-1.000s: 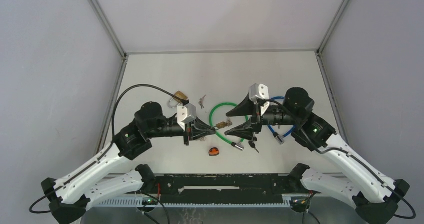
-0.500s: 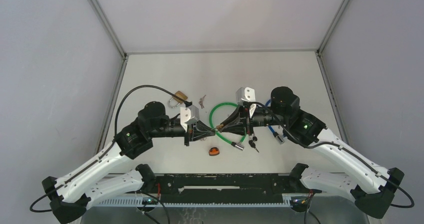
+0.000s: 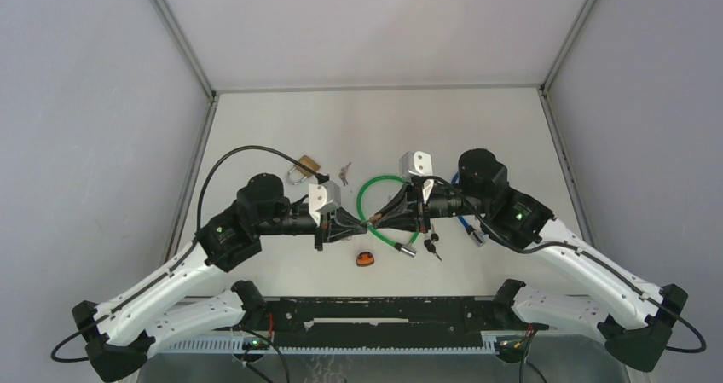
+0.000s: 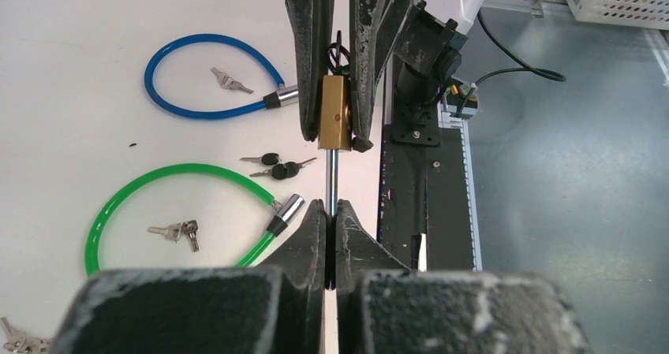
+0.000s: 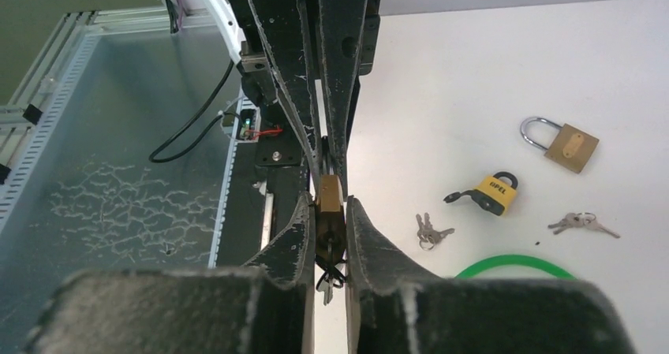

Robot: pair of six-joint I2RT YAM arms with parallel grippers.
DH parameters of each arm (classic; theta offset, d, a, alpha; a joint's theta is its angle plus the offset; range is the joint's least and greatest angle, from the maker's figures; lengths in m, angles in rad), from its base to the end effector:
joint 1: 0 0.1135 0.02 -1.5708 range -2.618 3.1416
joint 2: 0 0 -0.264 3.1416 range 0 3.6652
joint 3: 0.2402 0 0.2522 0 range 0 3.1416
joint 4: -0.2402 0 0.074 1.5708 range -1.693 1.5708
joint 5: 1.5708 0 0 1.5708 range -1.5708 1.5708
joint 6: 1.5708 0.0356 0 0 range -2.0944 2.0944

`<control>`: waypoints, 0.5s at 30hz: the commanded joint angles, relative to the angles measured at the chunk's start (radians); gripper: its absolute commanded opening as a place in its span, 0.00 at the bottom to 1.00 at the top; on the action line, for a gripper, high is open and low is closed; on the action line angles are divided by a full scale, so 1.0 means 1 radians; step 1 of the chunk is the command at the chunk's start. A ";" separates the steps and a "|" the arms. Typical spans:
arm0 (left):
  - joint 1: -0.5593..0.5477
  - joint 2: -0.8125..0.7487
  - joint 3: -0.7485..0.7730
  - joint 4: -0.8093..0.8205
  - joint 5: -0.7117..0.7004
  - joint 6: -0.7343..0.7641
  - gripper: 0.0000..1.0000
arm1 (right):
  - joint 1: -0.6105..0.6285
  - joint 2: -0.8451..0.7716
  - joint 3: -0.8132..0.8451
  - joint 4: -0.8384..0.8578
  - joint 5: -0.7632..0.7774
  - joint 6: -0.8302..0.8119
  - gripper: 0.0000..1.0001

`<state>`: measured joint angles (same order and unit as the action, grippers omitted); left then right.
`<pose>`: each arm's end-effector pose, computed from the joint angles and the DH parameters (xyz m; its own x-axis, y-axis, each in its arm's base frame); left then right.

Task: Lock with the key
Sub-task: Lock the lock.

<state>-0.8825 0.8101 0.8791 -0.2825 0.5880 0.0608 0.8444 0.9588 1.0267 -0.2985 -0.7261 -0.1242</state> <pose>0.0988 -0.1512 0.3595 -0.0744 0.1700 -0.9826 0.9933 0.0997 -0.0579 0.1196 0.1702 0.3831 -0.0282 -0.1712 -0.9848 -0.9995 -0.0078 0.0300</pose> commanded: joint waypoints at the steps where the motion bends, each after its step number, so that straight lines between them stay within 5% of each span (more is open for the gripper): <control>1: 0.000 -0.006 0.087 0.041 0.009 0.007 0.00 | 0.008 0.000 0.044 0.017 0.006 0.007 0.13; 3: 0.001 -0.008 0.088 0.045 0.013 0.006 0.00 | 0.007 0.003 0.044 0.014 0.013 0.009 0.26; 6: 0.000 -0.009 0.084 0.041 0.014 0.011 0.00 | 0.005 0.002 0.044 0.012 0.019 0.013 0.30; 12: 0.001 -0.011 0.082 0.043 0.016 0.008 0.00 | 0.004 0.009 0.044 0.015 0.019 0.024 0.21; 15: 0.000 -0.011 0.082 0.053 0.020 -0.003 0.00 | 0.005 0.012 0.042 0.017 0.022 0.034 0.00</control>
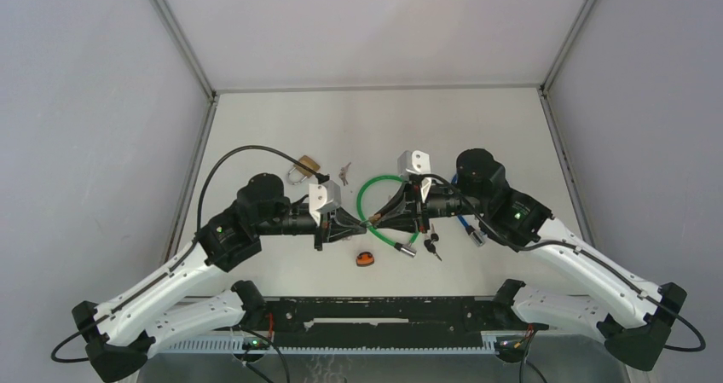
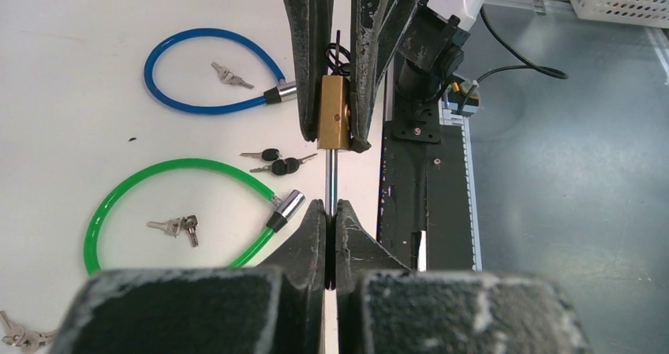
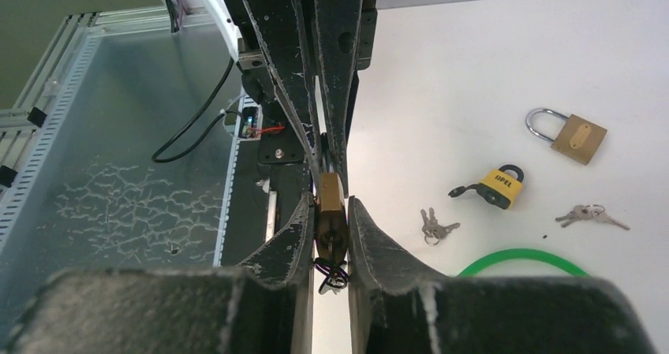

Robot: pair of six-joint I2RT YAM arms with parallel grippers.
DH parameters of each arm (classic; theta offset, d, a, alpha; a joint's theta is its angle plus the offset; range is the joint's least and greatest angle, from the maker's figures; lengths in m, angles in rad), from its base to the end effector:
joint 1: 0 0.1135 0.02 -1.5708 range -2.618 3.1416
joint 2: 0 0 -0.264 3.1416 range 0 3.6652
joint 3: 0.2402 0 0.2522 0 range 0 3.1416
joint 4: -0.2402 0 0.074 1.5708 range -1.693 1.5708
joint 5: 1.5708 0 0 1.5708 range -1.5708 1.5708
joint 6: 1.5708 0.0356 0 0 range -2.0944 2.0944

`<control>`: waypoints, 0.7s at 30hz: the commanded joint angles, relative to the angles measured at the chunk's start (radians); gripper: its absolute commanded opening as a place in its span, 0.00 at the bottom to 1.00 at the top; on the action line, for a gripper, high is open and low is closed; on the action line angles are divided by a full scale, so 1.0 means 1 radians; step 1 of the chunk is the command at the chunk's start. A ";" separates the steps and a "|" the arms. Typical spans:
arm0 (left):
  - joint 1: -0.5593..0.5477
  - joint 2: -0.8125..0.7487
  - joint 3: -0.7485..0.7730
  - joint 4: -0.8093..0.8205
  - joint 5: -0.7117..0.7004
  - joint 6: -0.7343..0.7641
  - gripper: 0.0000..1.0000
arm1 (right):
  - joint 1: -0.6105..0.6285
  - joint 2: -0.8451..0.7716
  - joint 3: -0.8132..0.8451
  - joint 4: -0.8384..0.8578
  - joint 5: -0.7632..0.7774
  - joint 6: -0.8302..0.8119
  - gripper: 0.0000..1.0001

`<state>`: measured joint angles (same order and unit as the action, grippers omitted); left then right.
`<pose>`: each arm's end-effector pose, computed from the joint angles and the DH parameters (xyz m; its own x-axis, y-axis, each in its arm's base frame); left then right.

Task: Lock with the key
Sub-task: Lock the lock.

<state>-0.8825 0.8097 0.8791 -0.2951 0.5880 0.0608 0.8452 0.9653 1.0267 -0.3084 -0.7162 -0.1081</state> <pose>0.0985 -0.1509 0.3583 -0.0820 0.1793 -0.9804 0.9929 0.1003 -0.0647 0.1208 0.1714 0.3808 -0.0548 -0.1845 -0.9813 -0.9985 0.0044 0.0550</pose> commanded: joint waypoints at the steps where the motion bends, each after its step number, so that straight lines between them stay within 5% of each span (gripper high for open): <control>1: 0.000 -0.009 0.081 0.076 0.021 -0.014 0.00 | 0.004 0.006 0.043 0.032 0.012 0.022 0.00; 5: 0.000 -0.016 0.062 0.131 0.010 -0.054 0.04 | -0.019 -0.026 -0.023 0.208 -0.005 0.128 0.00; 15: 0.007 -0.038 0.060 0.140 -0.058 -0.095 0.66 | -0.073 -0.133 -0.123 0.400 0.021 0.259 0.00; 21: 0.093 -0.063 0.096 0.136 -0.056 -0.194 0.74 | -0.136 -0.182 -0.189 0.583 -0.055 0.385 0.00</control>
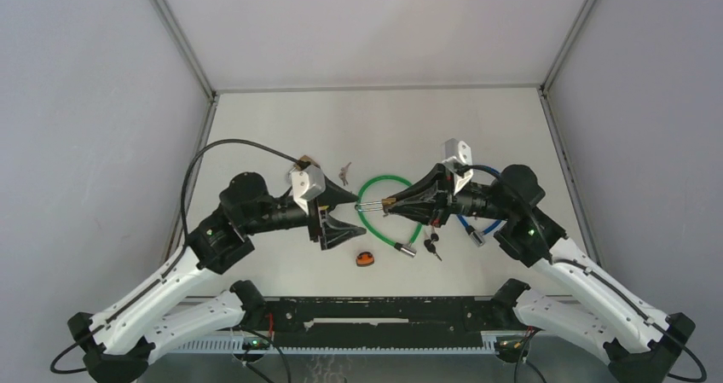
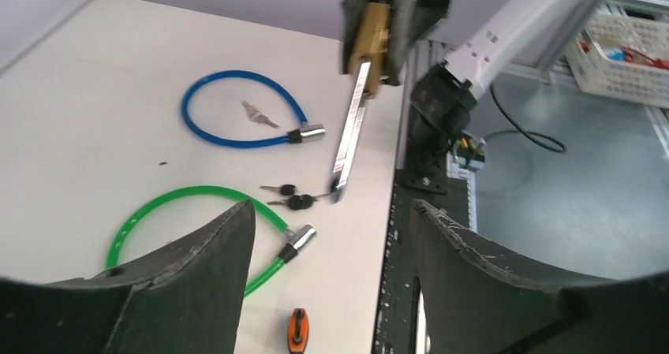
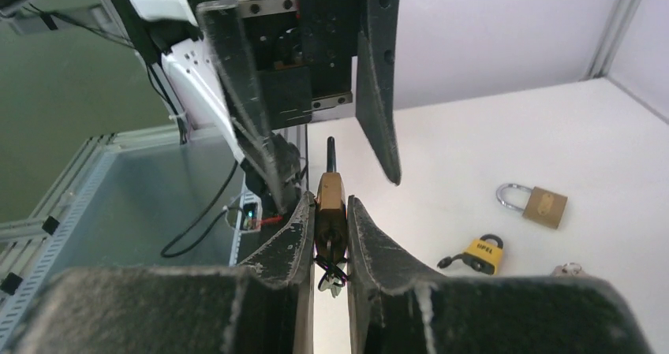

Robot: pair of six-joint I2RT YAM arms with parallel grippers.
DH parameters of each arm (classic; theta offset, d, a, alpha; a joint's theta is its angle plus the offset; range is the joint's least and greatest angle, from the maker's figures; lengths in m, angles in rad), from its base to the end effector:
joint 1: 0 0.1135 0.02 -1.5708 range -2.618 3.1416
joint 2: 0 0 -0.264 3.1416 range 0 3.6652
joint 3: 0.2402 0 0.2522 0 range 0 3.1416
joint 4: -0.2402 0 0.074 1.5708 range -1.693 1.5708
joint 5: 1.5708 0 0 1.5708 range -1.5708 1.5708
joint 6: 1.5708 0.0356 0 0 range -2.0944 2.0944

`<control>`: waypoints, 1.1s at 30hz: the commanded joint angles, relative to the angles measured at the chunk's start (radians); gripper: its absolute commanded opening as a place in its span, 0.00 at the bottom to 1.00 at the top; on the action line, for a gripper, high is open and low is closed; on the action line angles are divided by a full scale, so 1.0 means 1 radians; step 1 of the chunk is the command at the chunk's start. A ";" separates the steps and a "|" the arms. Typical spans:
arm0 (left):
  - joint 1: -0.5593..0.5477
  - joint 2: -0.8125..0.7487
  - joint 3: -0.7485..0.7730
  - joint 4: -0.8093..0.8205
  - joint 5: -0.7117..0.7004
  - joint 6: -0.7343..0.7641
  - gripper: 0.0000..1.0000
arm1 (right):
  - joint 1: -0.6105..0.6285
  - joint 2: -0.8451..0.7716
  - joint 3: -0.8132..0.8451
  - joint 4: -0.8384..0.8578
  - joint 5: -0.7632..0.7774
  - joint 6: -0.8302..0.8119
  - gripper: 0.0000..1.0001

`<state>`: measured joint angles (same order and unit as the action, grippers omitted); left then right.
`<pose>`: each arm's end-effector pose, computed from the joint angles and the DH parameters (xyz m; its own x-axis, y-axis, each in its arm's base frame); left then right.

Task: Lock with the key
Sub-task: Lock the lock.

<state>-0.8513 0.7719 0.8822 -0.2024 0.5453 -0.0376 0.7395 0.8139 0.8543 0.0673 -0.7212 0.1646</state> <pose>0.0993 -0.1413 0.3746 -0.0975 0.0625 -0.9933 0.9804 0.1774 -0.0851 0.1180 0.1395 0.3861 -0.0841 0.0899 -0.9924 -0.9907 0.0991 0.0929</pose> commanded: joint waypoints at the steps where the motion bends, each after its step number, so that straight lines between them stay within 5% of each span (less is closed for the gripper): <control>1: 0.079 -0.026 0.094 0.072 0.020 -0.139 0.73 | -0.035 -0.033 -0.026 0.236 -0.051 0.128 0.00; 5: 0.080 -0.029 0.064 0.221 0.134 -0.249 0.63 | -0.043 -0.030 -0.059 0.344 -0.046 0.184 0.00; 10: 0.059 -0.017 0.034 0.297 0.101 -0.318 0.60 | -0.043 -0.024 -0.059 0.385 -0.045 0.195 0.00; 21: 0.036 0.009 0.026 0.360 0.124 -0.341 0.24 | -0.043 -0.037 -0.058 0.381 -0.043 0.202 0.00; 27: 0.033 0.024 0.051 0.316 0.108 -0.283 0.26 | -0.043 -0.048 -0.058 0.404 -0.034 0.205 0.00; 31: 0.033 0.027 0.059 0.330 0.099 -0.294 0.01 | -0.043 -0.050 -0.058 0.385 -0.035 0.201 0.00; 33: 0.034 0.031 0.058 0.360 0.100 -0.303 0.00 | -0.042 -0.049 -0.058 0.377 -0.032 0.201 0.00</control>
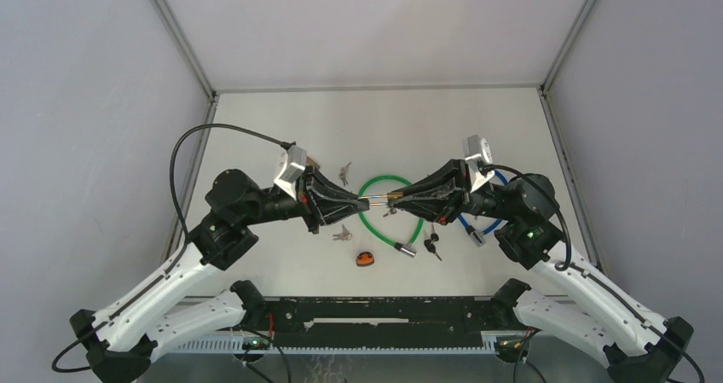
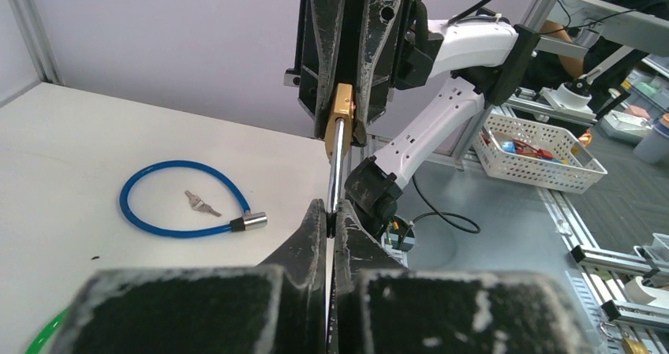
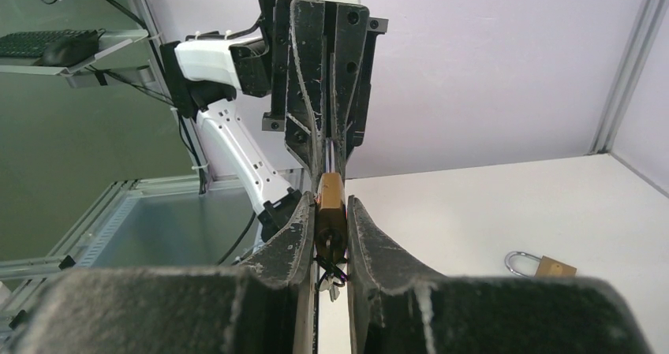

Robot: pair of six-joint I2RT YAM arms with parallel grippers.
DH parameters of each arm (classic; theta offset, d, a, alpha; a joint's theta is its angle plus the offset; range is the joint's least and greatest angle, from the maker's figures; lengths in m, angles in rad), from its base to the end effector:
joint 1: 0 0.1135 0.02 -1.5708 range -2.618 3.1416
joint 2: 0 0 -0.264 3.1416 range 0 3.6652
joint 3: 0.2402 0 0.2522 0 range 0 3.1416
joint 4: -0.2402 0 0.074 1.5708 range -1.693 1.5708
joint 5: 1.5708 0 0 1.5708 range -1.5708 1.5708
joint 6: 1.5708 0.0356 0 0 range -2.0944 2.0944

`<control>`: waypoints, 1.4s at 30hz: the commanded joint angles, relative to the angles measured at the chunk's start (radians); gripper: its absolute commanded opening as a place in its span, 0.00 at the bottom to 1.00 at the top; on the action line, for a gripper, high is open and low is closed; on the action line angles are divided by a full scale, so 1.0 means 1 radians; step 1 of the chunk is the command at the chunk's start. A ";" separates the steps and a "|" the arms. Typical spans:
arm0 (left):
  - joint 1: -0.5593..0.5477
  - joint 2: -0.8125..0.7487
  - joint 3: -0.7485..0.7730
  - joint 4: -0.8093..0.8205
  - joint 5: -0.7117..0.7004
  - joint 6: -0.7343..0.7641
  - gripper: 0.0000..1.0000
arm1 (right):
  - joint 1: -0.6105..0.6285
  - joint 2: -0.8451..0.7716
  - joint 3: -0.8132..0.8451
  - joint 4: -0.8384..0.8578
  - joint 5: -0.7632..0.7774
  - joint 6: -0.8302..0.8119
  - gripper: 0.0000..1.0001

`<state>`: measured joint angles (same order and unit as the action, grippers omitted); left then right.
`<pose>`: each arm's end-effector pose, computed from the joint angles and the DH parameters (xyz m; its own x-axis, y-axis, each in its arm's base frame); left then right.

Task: Lock with the key
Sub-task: Lock the lock.

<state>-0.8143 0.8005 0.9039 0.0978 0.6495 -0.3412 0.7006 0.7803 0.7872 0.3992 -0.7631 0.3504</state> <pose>0.1037 -0.1413 0.4084 -0.2006 -0.1757 -0.9638 0.9750 0.0604 -0.2140 0.1130 0.1275 0.4003 -0.0429 0.2883 -0.9566 -0.9972 0.0470 0.0589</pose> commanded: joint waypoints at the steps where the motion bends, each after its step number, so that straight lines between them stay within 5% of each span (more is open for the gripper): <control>1: -0.005 0.006 0.034 0.076 -0.001 -0.003 0.00 | -0.002 -0.012 0.009 0.044 0.007 0.015 0.00; 12: -0.091 0.051 0.050 0.106 -0.067 -0.005 0.00 | 0.002 0.001 0.009 0.091 -0.106 0.029 0.00; 26: -0.157 0.071 -0.019 0.268 -0.136 -0.026 0.00 | 0.036 0.056 0.009 0.029 0.041 -0.041 0.00; 42: -0.170 0.170 -0.048 0.203 -0.098 -0.006 0.00 | 0.059 0.106 0.076 0.065 0.103 -0.019 0.00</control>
<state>-0.9417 0.8574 0.8963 0.3405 0.4763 -0.3317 0.7132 0.8059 0.8070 0.5419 -0.7136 0.3649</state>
